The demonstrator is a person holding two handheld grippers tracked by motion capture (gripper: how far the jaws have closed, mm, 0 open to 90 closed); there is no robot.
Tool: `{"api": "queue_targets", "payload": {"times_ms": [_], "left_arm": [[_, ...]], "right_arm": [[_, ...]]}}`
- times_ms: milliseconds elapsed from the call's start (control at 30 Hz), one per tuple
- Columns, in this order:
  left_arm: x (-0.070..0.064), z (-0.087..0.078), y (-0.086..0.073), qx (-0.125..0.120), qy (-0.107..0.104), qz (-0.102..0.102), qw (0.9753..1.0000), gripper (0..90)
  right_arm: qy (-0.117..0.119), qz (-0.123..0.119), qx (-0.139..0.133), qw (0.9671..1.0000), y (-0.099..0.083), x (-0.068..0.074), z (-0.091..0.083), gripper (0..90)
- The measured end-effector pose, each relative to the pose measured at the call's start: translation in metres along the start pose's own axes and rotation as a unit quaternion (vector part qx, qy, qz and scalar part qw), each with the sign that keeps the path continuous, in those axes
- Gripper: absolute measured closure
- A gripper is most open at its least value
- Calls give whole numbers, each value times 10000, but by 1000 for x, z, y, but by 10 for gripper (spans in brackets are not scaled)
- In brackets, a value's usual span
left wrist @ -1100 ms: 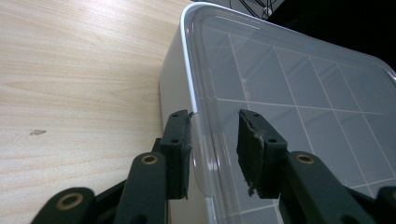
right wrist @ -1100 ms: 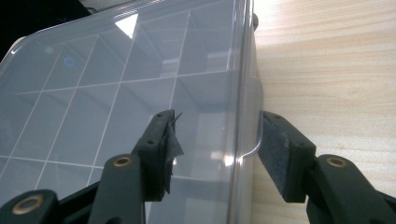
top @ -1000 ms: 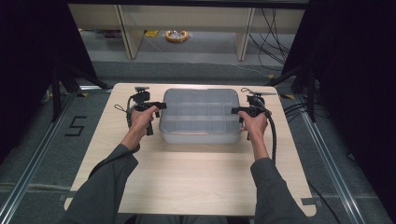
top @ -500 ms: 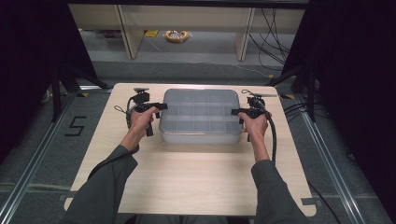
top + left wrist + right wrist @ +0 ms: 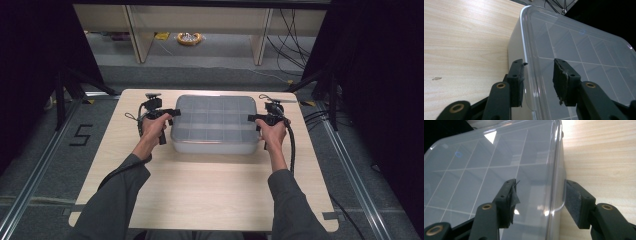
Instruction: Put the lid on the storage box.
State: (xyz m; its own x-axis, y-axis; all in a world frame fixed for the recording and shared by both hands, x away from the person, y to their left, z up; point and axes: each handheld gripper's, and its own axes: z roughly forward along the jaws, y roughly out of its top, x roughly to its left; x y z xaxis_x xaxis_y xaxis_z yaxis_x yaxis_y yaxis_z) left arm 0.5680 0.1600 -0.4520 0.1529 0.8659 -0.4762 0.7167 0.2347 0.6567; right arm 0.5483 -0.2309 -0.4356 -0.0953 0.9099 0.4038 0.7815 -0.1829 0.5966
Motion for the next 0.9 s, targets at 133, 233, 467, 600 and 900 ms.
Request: {"api": "queue_targets", "payload": {"times_ms": [133,233,467,600,900], "left_arm": [[2,3,1,-91,8,9,10000,595],[4,2,0,-125,-45,-9,9999,599],[2,-1,-1,-50,-56,-41,10000,556],[6,-6,-1,-34,-85,-49,9999,531],[13,-14,-4,134,-198,-104,9997,524]], "right_arm": [[26,-466,-170,9988,0,-5,5,460],[37,-414,-173,9990,0,-5,5,462],[20,-442,-167,9989,1,-5,5,467],[-335,-790,-299,9959,4,-8,-1,497],[-20,-97,4,10000,2,-14,-15,512]]}}
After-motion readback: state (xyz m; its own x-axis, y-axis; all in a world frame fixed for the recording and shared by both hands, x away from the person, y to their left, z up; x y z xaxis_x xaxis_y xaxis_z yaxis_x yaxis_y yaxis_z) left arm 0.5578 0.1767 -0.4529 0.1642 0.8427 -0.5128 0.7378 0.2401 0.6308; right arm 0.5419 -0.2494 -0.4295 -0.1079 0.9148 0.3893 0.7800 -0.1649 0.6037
